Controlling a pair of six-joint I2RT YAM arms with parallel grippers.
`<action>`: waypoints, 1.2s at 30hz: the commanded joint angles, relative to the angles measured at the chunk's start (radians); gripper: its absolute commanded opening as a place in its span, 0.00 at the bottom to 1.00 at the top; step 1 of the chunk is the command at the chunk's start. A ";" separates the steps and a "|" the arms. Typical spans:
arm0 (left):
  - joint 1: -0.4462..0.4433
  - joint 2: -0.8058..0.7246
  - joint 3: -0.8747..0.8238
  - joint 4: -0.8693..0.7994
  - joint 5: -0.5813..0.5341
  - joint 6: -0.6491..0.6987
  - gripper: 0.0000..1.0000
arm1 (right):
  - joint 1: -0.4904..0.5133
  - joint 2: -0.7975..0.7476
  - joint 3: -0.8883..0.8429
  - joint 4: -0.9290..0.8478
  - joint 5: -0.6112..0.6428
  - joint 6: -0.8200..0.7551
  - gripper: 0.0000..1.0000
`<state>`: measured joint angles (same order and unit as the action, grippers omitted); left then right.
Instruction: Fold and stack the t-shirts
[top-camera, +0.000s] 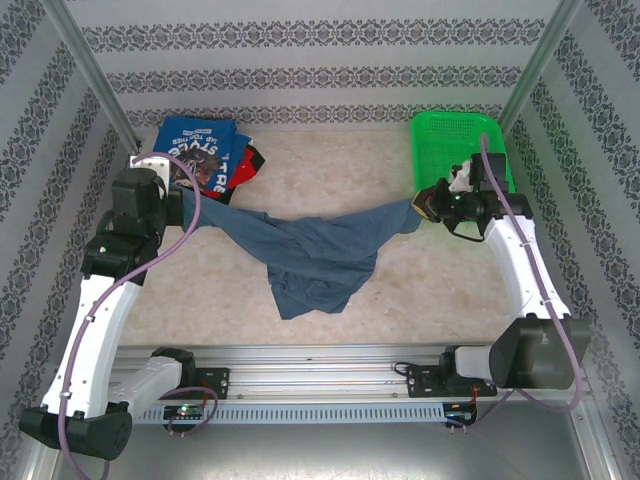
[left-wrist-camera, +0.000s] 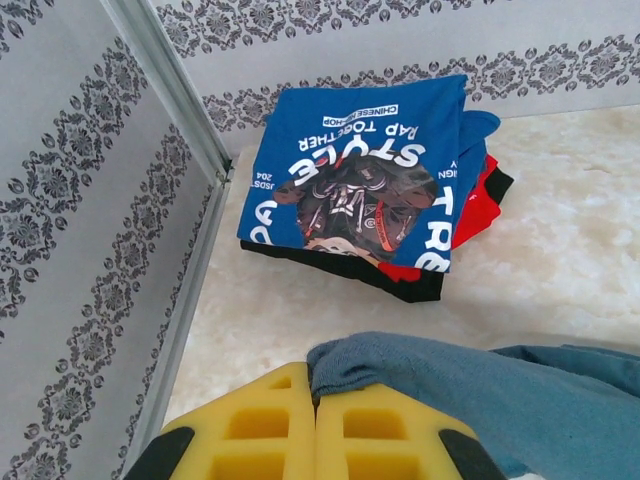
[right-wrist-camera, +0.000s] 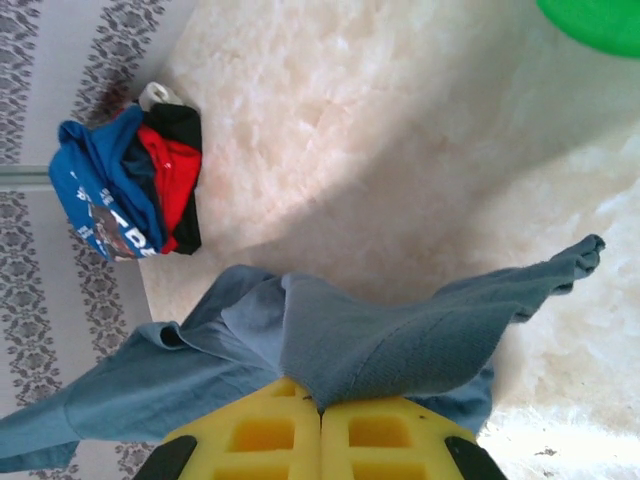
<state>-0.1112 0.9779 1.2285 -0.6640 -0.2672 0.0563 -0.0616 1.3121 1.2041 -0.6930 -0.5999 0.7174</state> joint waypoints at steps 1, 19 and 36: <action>-0.008 -0.011 0.008 0.029 -0.029 0.024 0.00 | -0.017 -0.008 0.019 -0.016 -0.039 -0.018 0.00; -0.006 0.063 0.321 0.137 -0.093 0.183 0.00 | -0.246 0.002 0.454 0.164 -0.253 0.176 0.00; 0.011 0.104 0.526 0.191 -0.066 0.252 0.00 | -0.420 -0.019 0.491 0.239 -0.380 0.319 0.00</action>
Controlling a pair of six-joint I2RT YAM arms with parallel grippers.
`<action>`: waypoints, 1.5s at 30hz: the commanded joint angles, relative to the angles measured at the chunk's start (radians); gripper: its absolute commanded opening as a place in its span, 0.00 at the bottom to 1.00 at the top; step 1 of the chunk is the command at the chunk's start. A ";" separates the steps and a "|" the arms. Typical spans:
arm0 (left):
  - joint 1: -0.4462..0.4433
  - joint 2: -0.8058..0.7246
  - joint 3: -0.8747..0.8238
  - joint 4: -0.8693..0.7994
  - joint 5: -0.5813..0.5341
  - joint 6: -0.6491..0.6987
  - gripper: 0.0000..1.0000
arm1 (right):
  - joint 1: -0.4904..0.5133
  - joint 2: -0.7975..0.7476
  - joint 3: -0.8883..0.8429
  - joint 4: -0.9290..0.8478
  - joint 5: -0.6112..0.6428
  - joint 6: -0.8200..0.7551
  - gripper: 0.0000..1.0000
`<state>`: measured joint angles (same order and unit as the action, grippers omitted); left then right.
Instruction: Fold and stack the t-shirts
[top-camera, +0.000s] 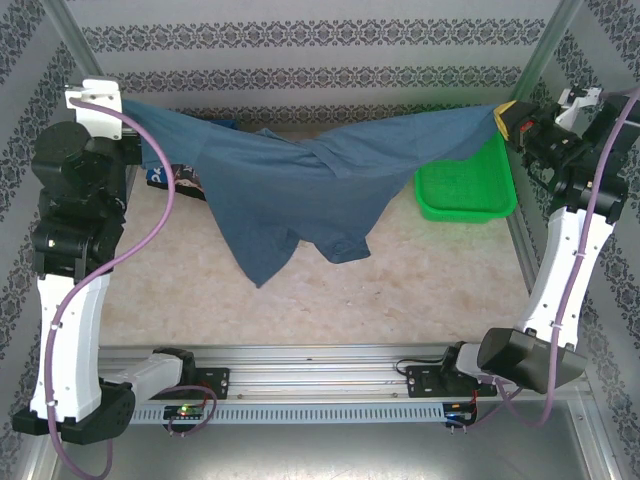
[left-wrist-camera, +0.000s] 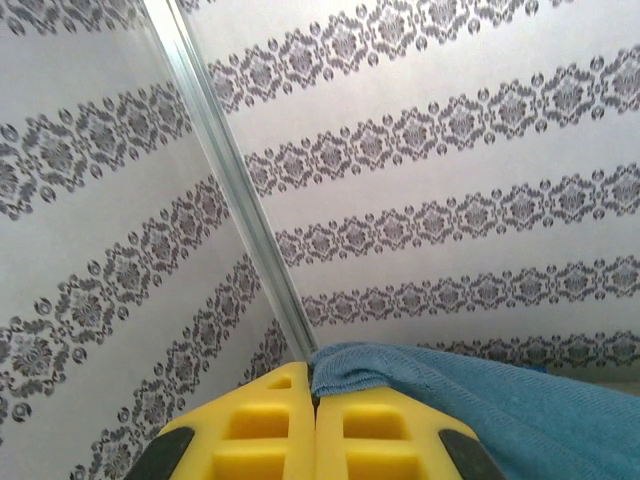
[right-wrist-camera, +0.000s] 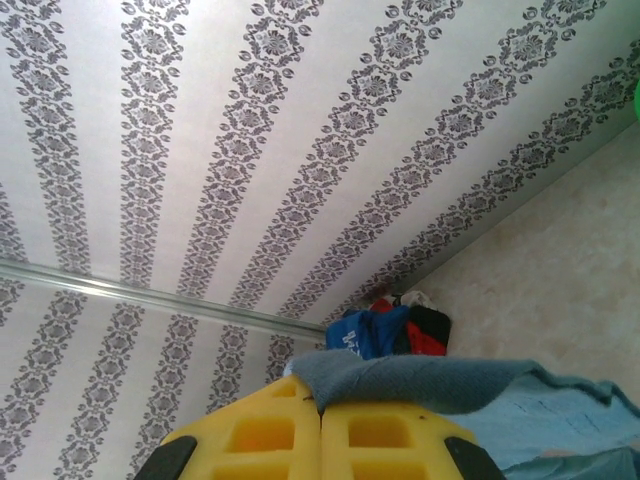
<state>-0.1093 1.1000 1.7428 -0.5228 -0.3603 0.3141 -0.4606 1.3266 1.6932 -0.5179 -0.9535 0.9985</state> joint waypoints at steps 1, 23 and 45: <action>0.009 -0.023 0.002 0.043 0.046 -0.020 0.00 | -0.026 -0.032 0.004 0.088 -0.031 0.059 0.00; -0.397 -0.034 -0.089 0.038 0.236 -0.320 0.00 | 0.183 0.213 0.734 -0.286 0.190 -0.103 0.00; -0.008 -0.079 -0.463 0.008 -0.037 -0.323 0.00 | 0.725 1.135 1.097 0.003 0.424 -0.035 0.09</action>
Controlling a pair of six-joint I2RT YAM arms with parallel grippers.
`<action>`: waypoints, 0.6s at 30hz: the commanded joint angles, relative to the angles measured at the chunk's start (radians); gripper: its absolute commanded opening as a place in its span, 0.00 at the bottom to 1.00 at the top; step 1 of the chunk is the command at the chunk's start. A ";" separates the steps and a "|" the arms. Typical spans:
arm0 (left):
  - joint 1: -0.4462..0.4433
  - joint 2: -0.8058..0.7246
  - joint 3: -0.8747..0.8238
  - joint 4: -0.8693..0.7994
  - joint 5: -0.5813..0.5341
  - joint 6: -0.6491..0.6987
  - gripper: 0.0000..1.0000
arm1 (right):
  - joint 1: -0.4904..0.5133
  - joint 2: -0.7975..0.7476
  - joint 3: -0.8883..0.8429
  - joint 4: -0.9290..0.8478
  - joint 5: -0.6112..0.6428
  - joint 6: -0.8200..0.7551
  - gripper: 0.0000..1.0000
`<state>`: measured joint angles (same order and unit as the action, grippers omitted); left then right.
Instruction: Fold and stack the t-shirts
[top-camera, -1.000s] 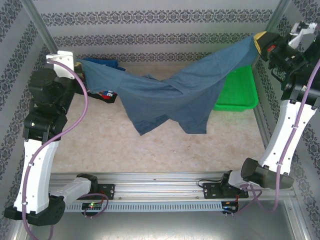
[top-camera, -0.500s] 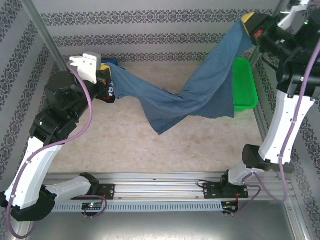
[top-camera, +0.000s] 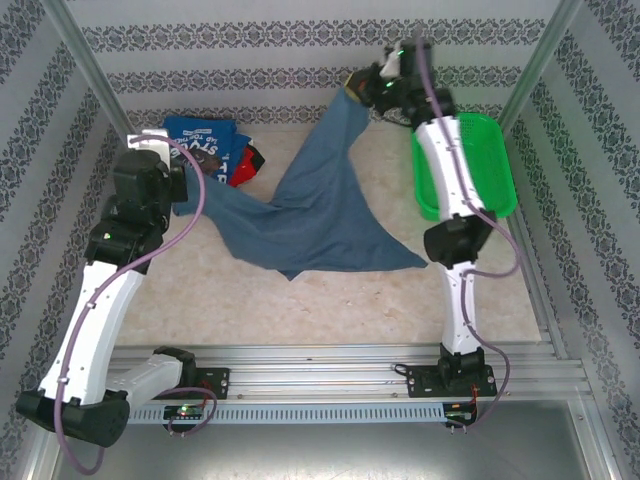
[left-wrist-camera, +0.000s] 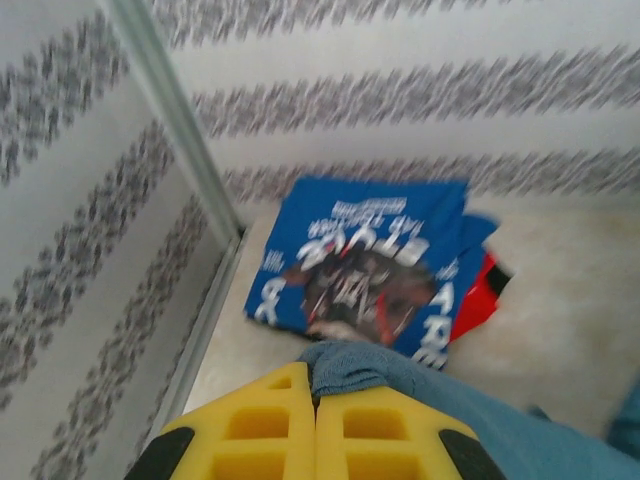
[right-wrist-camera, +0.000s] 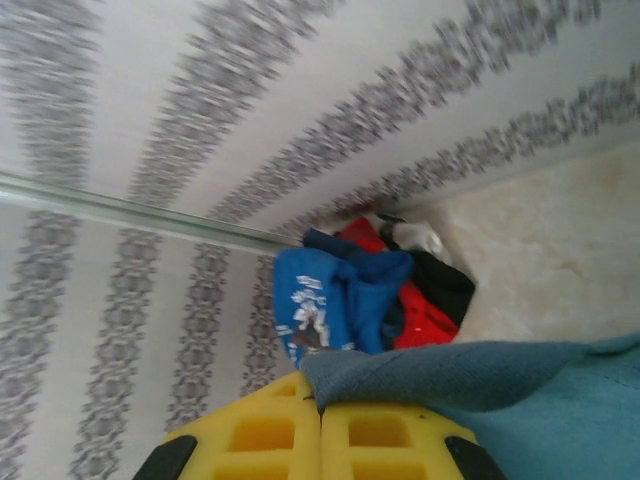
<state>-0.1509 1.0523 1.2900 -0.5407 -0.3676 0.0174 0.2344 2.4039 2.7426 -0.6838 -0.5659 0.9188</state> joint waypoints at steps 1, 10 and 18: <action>0.036 -0.032 -0.010 0.024 -0.018 -0.030 0.00 | 0.037 0.082 0.055 0.213 0.053 0.060 0.10; 0.016 -0.085 0.136 -0.010 0.206 -0.061 0.00 | 0.022 0.001 0.102 0.156 0.085 -0.040 0.05; 0.010 -0.060 0.132 0.008 0.343 -0.131 0.00 | -0.016 -0.180 -0.160 0.033 0.079 -0.133 0.14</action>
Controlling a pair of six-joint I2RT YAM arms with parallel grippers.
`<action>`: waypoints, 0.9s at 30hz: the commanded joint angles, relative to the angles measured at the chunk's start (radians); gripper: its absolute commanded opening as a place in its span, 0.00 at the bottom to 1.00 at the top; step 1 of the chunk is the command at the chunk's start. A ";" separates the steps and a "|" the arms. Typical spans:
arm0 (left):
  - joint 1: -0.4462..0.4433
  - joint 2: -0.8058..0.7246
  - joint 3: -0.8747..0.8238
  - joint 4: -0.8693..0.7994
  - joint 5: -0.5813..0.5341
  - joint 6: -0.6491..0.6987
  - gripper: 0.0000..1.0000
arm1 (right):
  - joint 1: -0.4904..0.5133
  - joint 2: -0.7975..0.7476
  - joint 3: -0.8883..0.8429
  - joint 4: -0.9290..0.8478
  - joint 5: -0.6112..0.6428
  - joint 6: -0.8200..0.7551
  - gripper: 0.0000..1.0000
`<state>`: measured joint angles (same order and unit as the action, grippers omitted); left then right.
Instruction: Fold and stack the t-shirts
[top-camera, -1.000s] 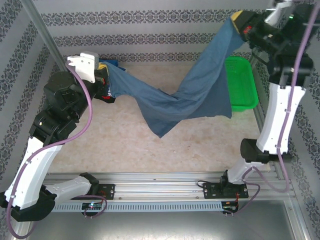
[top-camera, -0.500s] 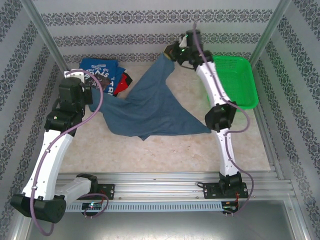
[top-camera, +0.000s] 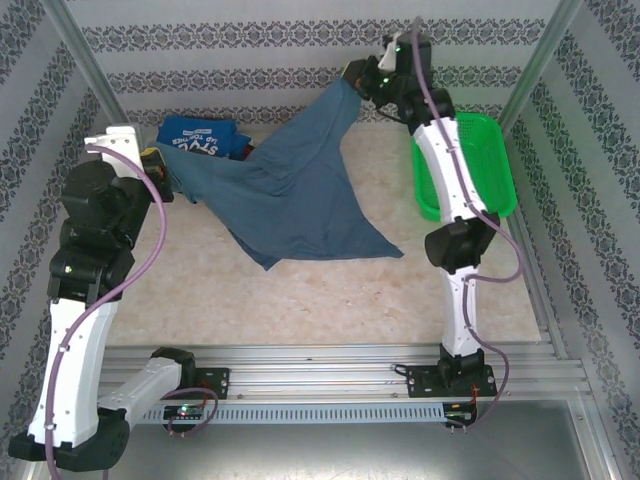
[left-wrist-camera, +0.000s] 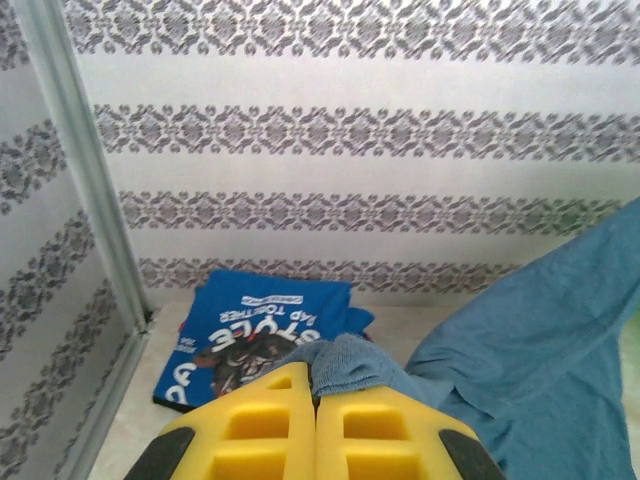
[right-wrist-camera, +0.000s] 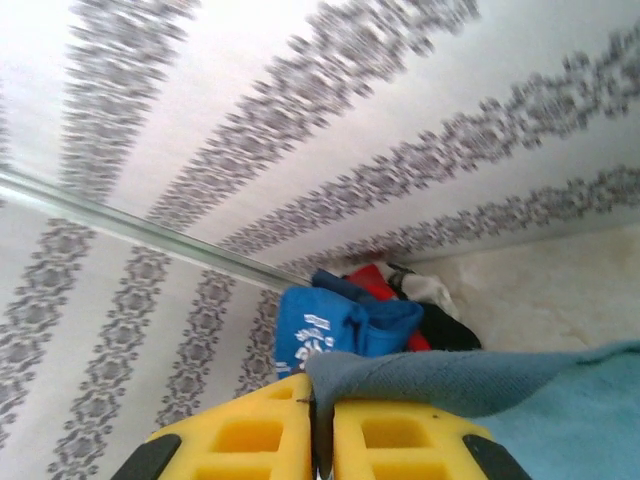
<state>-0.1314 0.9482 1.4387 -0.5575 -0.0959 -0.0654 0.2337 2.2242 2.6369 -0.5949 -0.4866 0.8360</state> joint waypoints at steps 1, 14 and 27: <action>-0.010 0.056 -0.032 0.038 0.079 -0.052 0.00 | -0.017 0.009 -0.064 -0.058 -0.018 -0.043 0.14; -0.009 0.270 -0.054 0.225 -0.006 0.059 0.00 | -0.031 0.203 -0.039 0.146 0.073 0.033 0.56; -0.005 0.329 -0.101 0.249 -0.048 0.058 0.00 | 0.315 -0.376 -0.750 -0.163 0.129 -0.256 0.75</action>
<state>-0.1314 1.2938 1.3663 -0.3580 -0.1169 -0.0292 0.4412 1.9949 2.1269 -0.7288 -0.3874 0.6205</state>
